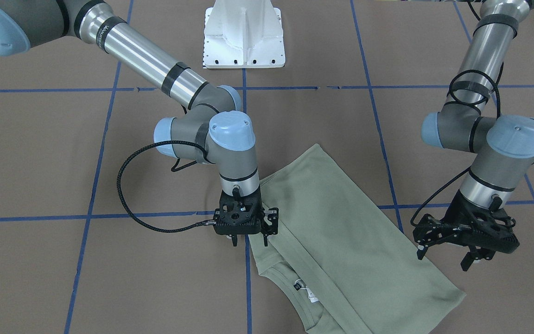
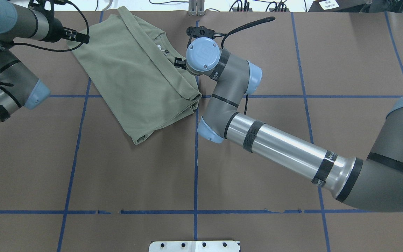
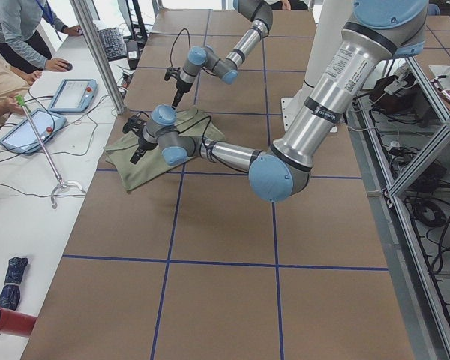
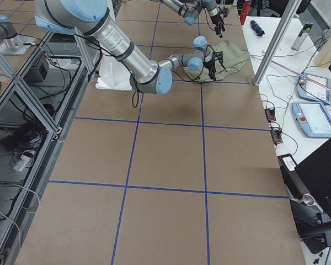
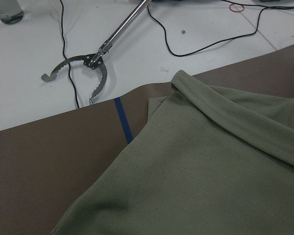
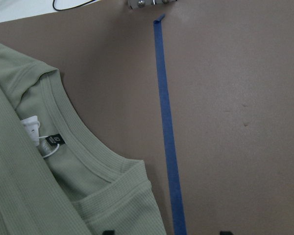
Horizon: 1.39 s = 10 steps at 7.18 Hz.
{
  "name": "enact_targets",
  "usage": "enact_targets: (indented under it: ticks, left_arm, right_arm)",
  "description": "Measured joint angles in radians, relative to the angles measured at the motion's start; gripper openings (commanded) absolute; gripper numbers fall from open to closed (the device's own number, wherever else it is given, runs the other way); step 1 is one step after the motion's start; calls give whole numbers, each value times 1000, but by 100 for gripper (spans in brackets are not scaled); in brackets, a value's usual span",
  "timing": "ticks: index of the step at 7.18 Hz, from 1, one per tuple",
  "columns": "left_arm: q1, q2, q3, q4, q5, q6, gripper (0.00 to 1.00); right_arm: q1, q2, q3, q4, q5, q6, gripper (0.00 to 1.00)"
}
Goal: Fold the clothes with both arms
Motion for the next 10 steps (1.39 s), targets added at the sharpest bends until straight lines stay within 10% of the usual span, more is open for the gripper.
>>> enact_targets:
  ticks: [5,8,10]
  left_arm:
    - [1,10,-1,-9,1,0,100]
    - [1,11,0,-9,1,0,100]
    - [1,11,0,-9,0,1,100]
  right_arm:
    - [-32,-2,-21,1,-33,-2,64]
    - [-44,-4,-22,1,-47,-2,37]
    - [-48,-4,-22,1,-49,-1,0]
